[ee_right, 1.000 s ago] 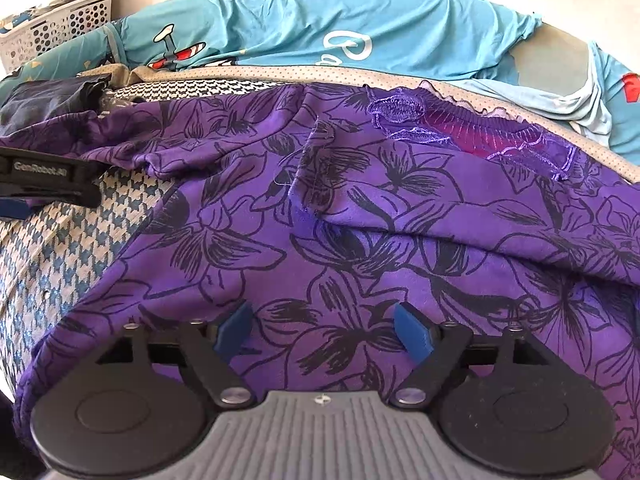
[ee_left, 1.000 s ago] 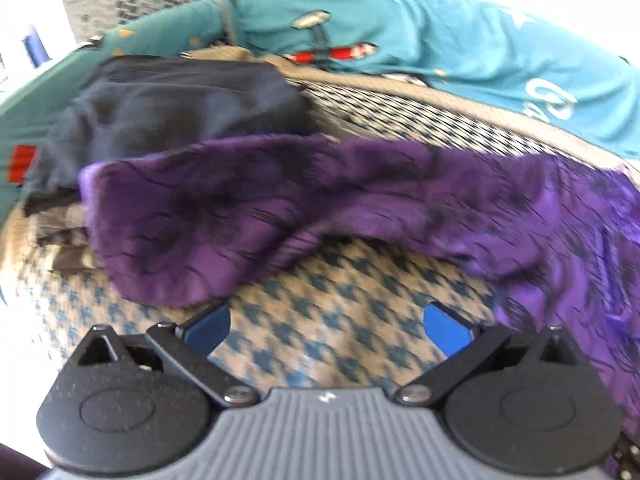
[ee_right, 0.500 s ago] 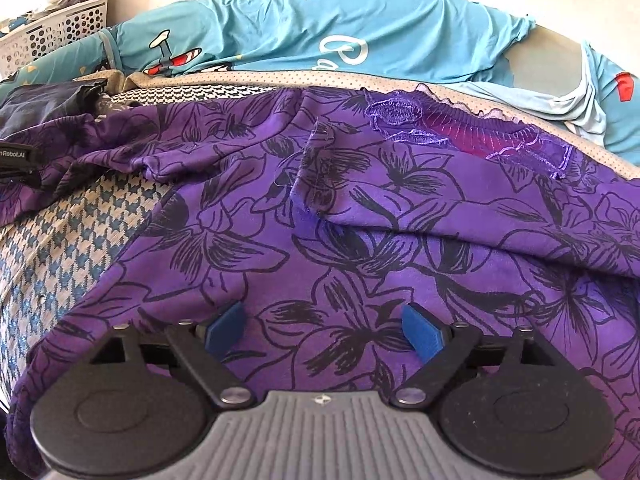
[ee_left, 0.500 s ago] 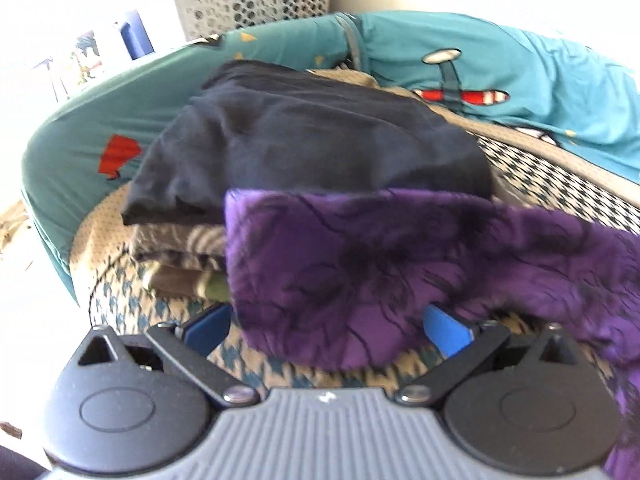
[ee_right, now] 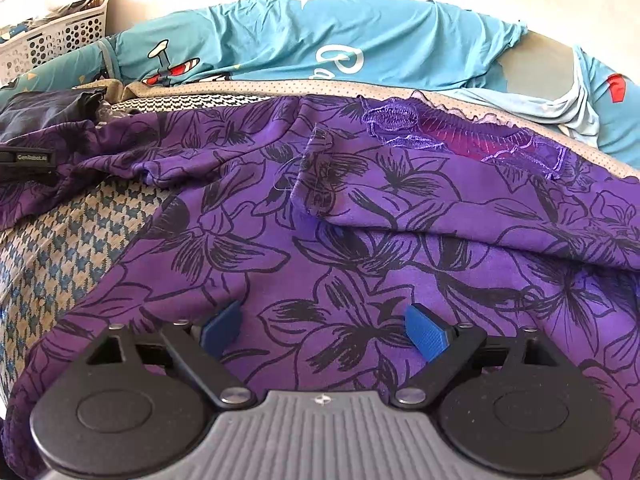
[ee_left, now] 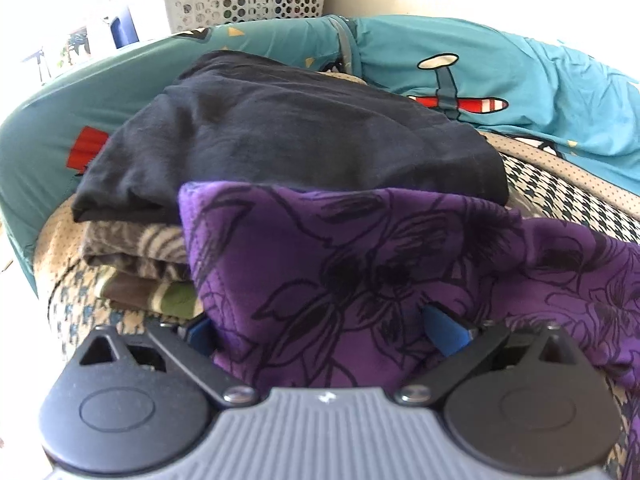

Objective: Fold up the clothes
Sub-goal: 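Grasp the other purple sleeve near the dark clothes stack with the left gripper, then fold the held sleeve over the garment body and open the left gripper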

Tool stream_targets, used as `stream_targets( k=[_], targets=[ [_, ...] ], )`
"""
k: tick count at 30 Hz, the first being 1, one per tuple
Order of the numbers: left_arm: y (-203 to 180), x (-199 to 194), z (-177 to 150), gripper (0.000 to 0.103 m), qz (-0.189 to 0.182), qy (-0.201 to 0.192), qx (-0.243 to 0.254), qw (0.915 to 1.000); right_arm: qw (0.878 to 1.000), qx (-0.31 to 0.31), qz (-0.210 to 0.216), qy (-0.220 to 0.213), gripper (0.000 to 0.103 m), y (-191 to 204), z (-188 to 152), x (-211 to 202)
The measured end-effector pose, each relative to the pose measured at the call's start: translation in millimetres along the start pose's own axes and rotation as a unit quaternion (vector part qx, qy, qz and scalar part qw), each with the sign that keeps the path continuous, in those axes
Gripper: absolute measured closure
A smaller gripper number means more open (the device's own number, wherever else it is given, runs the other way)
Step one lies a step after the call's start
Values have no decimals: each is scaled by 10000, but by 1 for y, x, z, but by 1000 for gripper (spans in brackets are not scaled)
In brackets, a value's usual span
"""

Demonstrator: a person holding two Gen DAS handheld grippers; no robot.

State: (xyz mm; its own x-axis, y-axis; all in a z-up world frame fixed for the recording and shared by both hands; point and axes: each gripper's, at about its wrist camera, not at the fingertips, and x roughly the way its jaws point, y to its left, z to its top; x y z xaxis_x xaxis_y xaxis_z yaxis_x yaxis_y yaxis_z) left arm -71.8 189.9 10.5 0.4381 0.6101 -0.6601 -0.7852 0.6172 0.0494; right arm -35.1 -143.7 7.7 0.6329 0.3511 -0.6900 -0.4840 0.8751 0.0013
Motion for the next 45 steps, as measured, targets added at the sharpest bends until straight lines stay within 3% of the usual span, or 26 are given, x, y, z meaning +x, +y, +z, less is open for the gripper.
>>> stream_targets(
  k=[5,10,16,25,32,35,40,45],
  targets=[
    [-1,-3,-2,26,-192,-6,-13,9998,10000,-4,-28,-64,12,2,-2,0],
    [-7,-9,-3,55,-424,7,54,9991,9999,32,-84,-86,11,3,-2,-1],
    [-10,-21,-3,78,-733,46,18,9973,9999,25,-102,-43,11,3,0,-4],
    [-25,-50,-3,83,-1147,-89,116,9933,9993,334,-18,-180,11,-19,19,-36],
    [-58,-76,-12,83,-1617,-208,573,9849,9964,825,-167,112,10,-67,28,-50],
    [-79,-90,-19,83,-1845,-283,826,9789,9928,1100,-455,147,10,-81,24,-52],
    [-114,-111,-33,83,-2260,-279,1225,9660,9843,1652,-426,451,10,-94,14,-46],
    [-148,-124,-53,80,-2710,-84,1804,9455,9859,1470,-495,632,10,-87,6,-42]
  ],
)
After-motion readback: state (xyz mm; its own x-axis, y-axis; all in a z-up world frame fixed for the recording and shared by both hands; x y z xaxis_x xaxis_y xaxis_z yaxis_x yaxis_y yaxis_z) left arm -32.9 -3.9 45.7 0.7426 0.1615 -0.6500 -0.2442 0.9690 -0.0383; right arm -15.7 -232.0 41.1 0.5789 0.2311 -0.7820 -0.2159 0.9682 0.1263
